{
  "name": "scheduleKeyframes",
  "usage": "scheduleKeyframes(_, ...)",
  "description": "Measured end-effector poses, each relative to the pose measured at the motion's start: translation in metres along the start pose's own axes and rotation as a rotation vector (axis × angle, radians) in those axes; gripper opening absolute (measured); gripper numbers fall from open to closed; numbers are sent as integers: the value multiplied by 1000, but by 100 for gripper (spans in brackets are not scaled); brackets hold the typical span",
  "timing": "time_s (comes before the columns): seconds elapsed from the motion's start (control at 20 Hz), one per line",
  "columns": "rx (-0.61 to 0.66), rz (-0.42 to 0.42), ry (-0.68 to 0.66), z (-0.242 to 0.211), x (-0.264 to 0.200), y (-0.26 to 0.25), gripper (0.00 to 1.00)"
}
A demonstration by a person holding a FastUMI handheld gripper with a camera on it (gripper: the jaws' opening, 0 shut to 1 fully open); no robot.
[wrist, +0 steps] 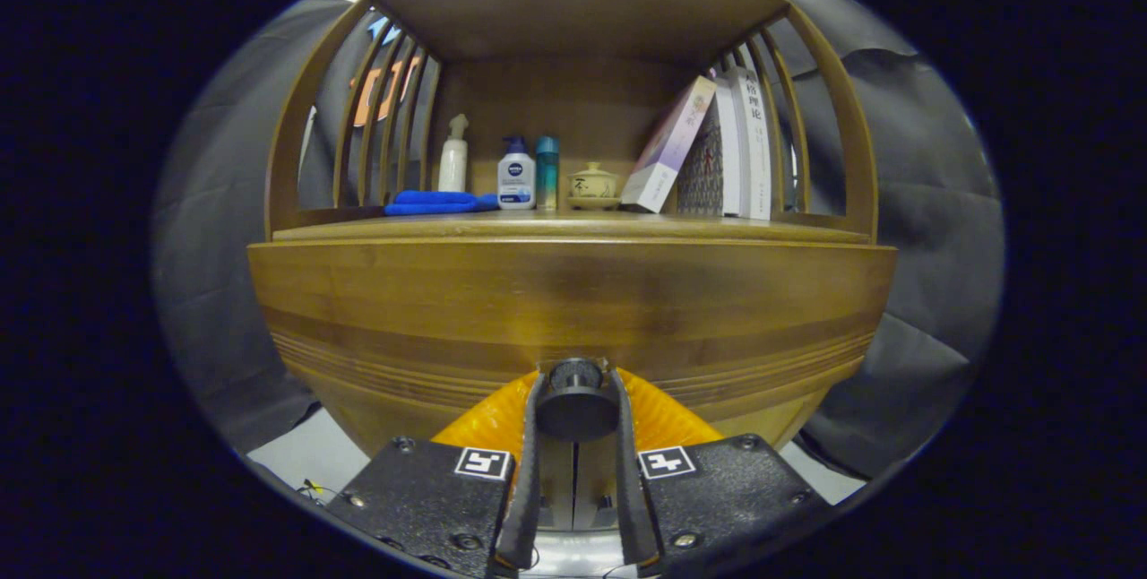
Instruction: Pull open the drawer, take out the items inside it, and place them on the countertop above the cabinet.
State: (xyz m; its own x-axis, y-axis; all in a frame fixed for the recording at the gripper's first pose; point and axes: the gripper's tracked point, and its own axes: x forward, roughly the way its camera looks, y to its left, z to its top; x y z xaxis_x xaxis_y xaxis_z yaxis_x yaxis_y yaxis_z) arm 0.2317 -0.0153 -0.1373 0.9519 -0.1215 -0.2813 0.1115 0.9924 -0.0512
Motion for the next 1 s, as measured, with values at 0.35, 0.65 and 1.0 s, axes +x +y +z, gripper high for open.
scheduleKeyframes(0.35,-6,-9,14,-12,-48,-3,39)
scheduleKeyframes(0.65,-6,0,15,-21,-82,-8,39)
scheduleKeyframes(1.0,-15,23,23,-34,-115,-6,39)
